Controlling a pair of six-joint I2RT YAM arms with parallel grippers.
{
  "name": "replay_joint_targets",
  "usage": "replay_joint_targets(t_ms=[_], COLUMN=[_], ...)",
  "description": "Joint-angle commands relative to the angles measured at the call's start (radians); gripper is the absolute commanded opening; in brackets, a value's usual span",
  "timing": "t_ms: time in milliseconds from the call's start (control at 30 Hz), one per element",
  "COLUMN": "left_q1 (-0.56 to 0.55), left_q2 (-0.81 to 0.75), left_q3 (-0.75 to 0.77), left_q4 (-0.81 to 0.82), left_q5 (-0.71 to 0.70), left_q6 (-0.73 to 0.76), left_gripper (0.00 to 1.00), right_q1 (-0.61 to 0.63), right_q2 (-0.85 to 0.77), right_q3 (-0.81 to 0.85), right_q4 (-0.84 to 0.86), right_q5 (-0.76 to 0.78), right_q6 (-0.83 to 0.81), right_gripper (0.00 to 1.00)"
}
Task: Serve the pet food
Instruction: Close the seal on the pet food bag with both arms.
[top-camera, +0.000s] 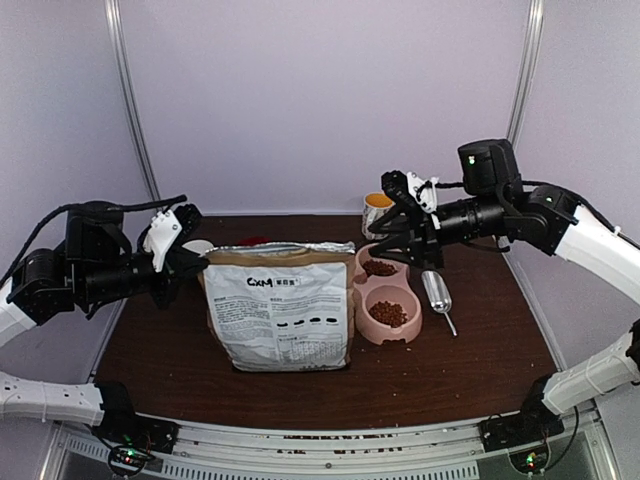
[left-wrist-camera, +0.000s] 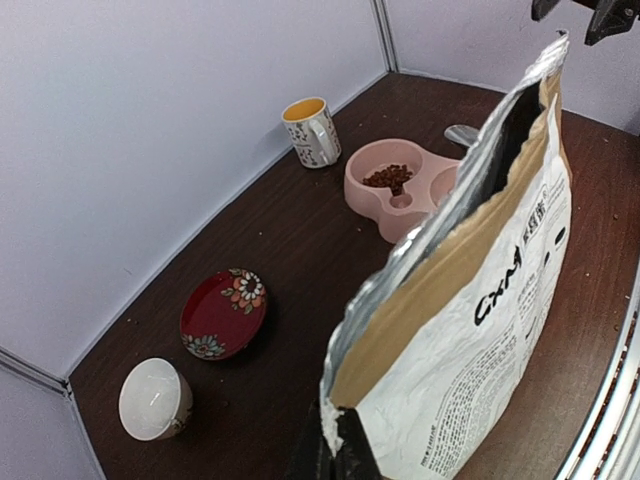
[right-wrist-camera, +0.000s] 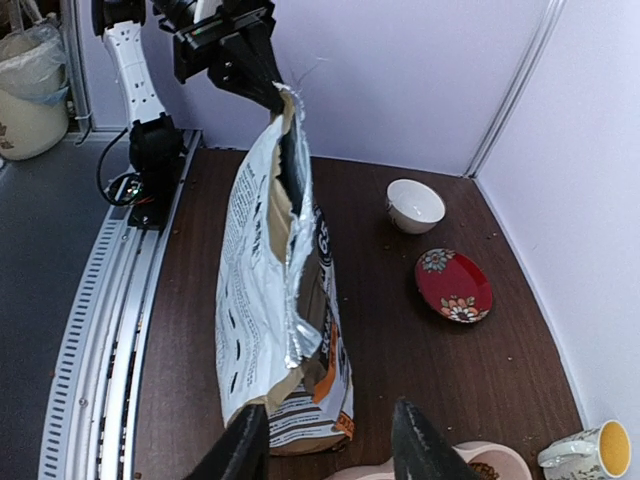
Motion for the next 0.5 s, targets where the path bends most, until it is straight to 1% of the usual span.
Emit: replay_joint_targets(t_ms=[0, 167, 267, 333, 467], left_q1=[0.025, 0.025, 0.025, 0.025, 0.025], left_q2=[-0.089, -0.101, -0.103, -0.108, -0.143], left_q3=[-0.004, -0.022, -0.022, -0.022, -0.036], left_q4=[0.068, 0.084, 0.084, 0.084, 0.09], left_q5=[-0.058, -0.016, 0.02, 0.044, 0.077], left_q6=[0.03, 0.023, 0.025, 0.026, 0.03], left_gripper=[0.0, 0.0, 0.0, 0.0, 0.0], right_q1=[0.017, 0.064, 0.107, 0.134, 0.163], right_q2=[0.006, 0.067, 0.101, 0.128, 0.222], right_q3=[0.064, 0.166, 0.231, 0.273, 0.371], right_q4=[0.054, 0.018, -0.003, -0.006, -0.095], right_q5=[0.013, 0.045, 0.08, 0.119, 0.161], right_q6=[0.035, 0.024, 0.011, 0.01, 0.009], right_gripper=[0.5, 0.65, 0.7, 0.74, 0.77])
